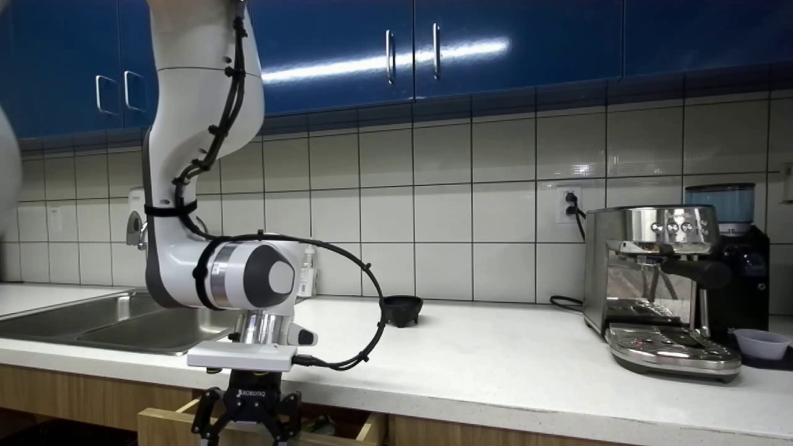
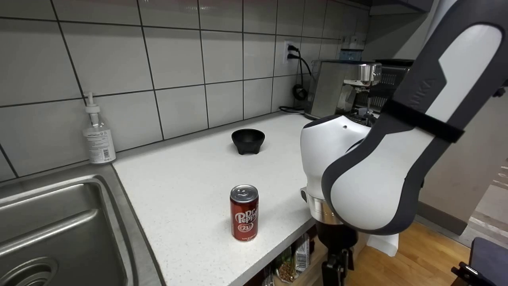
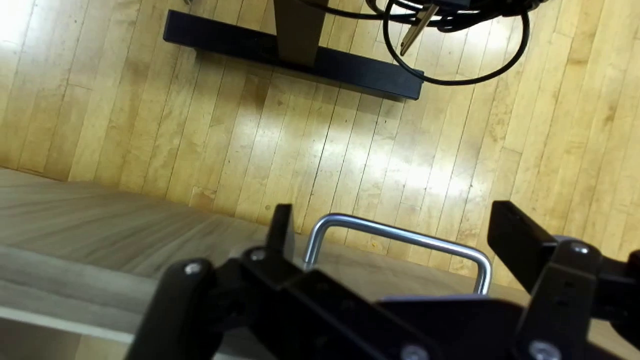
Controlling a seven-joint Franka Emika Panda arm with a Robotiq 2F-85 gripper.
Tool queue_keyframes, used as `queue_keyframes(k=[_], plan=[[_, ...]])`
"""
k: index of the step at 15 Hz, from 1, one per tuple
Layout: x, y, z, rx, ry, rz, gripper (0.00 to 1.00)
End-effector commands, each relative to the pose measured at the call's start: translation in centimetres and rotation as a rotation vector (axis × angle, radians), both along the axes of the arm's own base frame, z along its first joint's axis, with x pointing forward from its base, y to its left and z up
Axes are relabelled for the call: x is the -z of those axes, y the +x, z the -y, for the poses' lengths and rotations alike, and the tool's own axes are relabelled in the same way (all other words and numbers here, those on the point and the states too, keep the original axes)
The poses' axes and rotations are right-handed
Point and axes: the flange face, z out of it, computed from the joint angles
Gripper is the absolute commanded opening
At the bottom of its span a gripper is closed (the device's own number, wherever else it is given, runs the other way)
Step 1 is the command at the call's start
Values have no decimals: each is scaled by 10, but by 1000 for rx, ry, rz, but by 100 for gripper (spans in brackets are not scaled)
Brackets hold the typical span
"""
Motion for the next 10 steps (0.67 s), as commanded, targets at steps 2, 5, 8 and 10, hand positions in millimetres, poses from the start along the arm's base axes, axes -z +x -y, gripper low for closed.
queue_keyframes(k=[2,5,8,10], plan=[[-10,24,-2,-29,-8,93,100],[-12,29,-3,-40,-7,122,100],[-16,37,-3,-51,-10,153,100],[-19,42,-4,-59,-12,176,100]])
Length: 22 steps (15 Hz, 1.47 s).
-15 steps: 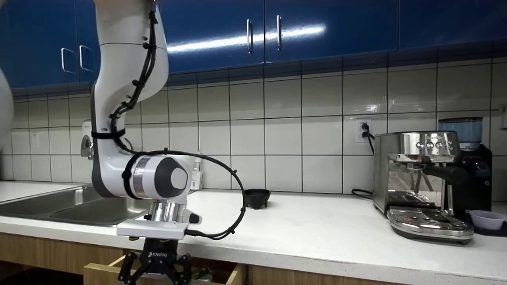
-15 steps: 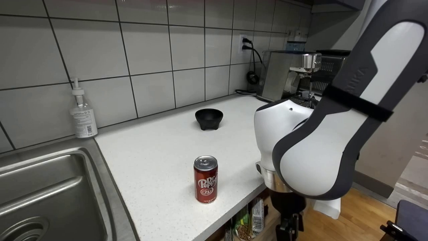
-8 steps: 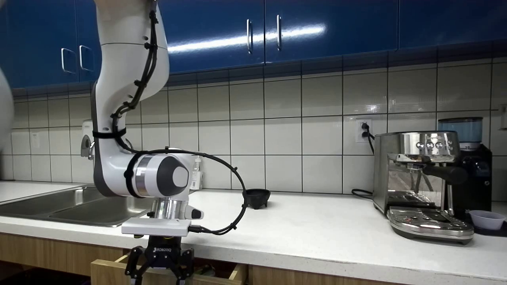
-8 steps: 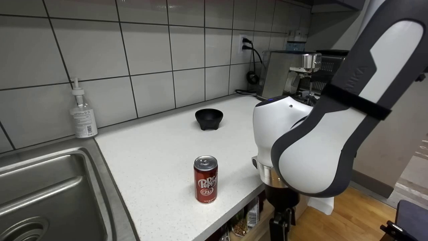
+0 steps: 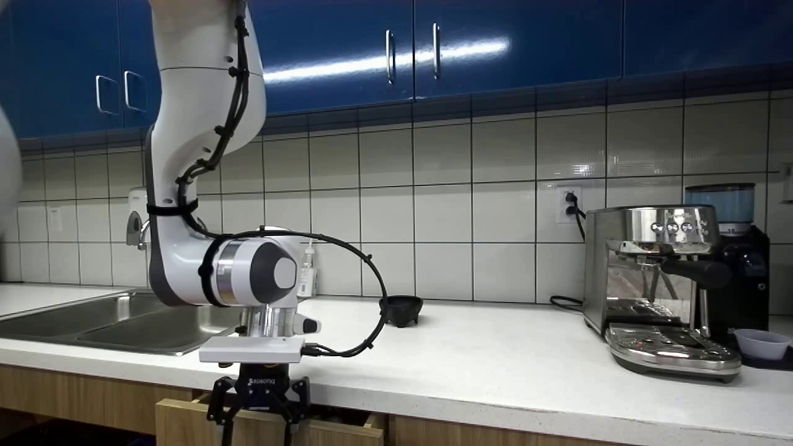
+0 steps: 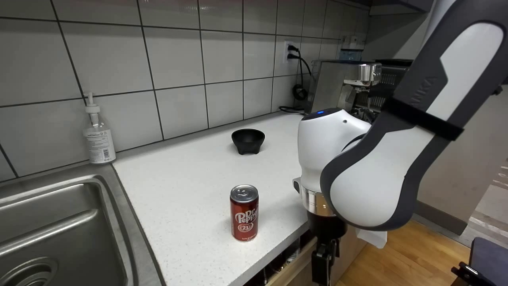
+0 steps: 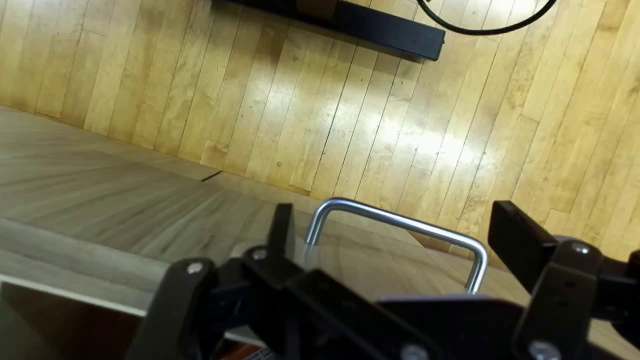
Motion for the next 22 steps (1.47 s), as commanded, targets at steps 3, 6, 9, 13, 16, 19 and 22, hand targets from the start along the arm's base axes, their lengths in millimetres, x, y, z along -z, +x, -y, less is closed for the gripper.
queue_keyframes(k=[3,6,9,13,16,19,22], plan=[[-13,30,-2,-25,-7,106,100],[-14,34,-1,-25,-9,129,100],[-16,37,-1,-24,-9,148,100],[-17,41,-1,2,-10,166,100],[-19,45,-1,25,-11,183,100],[-20,46,-4,30,-13,187,100],[-23,46,-6,37,-25,196,100]])
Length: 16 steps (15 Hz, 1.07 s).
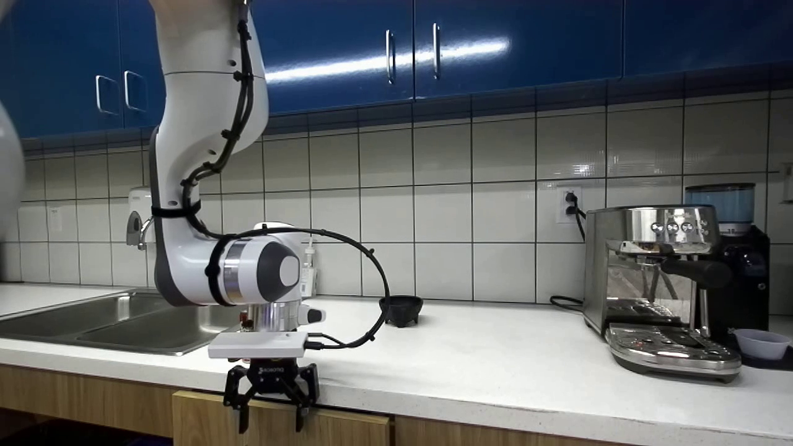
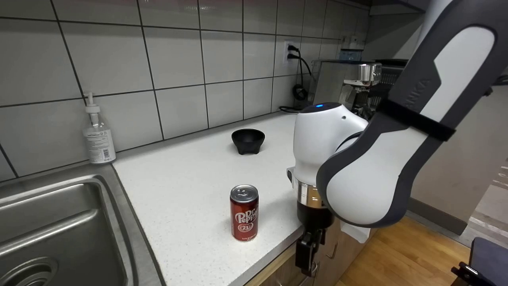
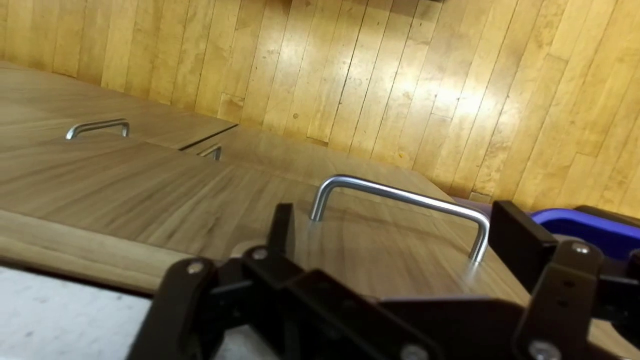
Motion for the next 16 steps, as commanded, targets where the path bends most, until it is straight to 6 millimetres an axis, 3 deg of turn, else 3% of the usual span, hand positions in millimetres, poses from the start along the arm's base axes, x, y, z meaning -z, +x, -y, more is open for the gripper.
queue_keyframes(k=[1,9,16], plan=[[-17,23,-6,3,-22,84,100],[-29,23,-33,145,-81,146,100],[-29,21,-37,192,-92,155,100]])
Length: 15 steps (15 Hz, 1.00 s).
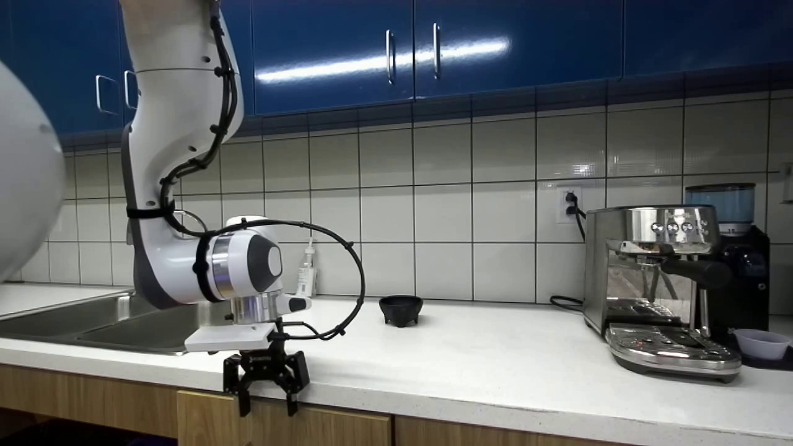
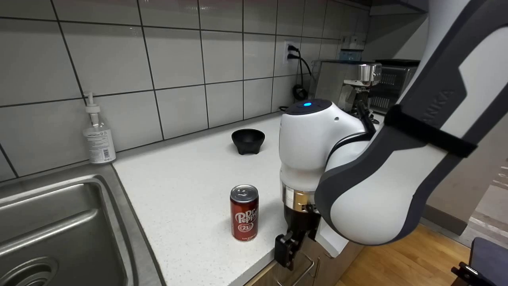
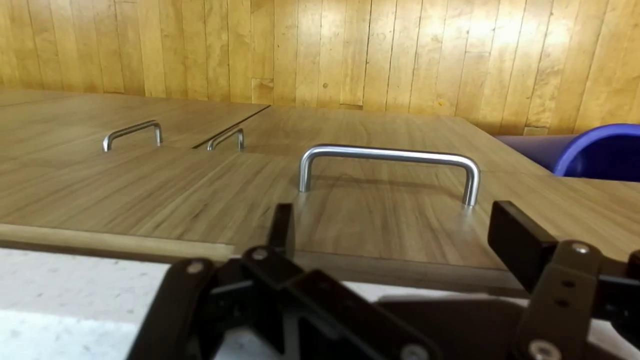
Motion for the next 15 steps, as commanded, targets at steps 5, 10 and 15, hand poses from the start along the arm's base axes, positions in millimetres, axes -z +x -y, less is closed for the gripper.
queue_keyframes(k=[5,10,15], plan=[[-31,4,8,-22,-15,63,100],[-61,-13,27,-40,-14,113,100],[-98,-28,54,-58,-39,188,100]])
